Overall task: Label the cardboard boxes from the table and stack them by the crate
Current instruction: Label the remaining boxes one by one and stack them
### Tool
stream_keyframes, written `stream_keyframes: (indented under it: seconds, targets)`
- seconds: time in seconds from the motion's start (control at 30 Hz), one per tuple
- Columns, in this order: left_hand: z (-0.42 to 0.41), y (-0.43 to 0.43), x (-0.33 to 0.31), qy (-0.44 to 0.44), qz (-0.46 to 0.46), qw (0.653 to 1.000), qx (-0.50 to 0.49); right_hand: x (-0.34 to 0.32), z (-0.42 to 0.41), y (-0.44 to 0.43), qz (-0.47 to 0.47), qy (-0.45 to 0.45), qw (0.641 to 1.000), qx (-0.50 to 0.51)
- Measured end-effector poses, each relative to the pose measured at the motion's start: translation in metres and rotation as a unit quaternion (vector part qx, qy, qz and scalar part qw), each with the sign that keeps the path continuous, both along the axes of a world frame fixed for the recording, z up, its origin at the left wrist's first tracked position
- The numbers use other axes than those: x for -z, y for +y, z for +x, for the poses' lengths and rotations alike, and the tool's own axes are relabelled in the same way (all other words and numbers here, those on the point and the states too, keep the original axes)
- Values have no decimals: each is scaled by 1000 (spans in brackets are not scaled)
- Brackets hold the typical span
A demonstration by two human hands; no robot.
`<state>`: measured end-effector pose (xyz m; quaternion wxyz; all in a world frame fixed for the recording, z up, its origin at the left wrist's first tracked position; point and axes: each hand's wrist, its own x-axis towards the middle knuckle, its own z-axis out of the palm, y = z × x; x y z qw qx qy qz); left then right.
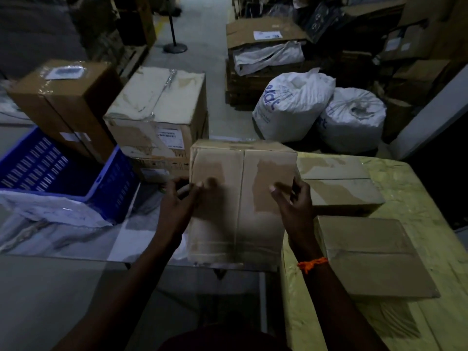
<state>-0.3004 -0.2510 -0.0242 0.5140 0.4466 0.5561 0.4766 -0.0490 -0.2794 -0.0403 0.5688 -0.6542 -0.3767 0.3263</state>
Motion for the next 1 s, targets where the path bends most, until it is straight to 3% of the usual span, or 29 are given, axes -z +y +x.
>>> stream_keyframes:
  seconds: [0.27,0.43,0.83,1.0]
  targets:
    - [3,-6,-7,-48,-35,998,4,-5,-9,-16,-16,100,995,18]
    - [-5,-4,10,10,-42,999,-29,9,-16,-30,-36,96,995,9]
    - [-21,-15,21,0,-91,996,21,26,-16,-44,-34,72,997,15]
    - [-25,-5,13,25,-70,996,42,8,-3,-37,-61,68,996,-17]
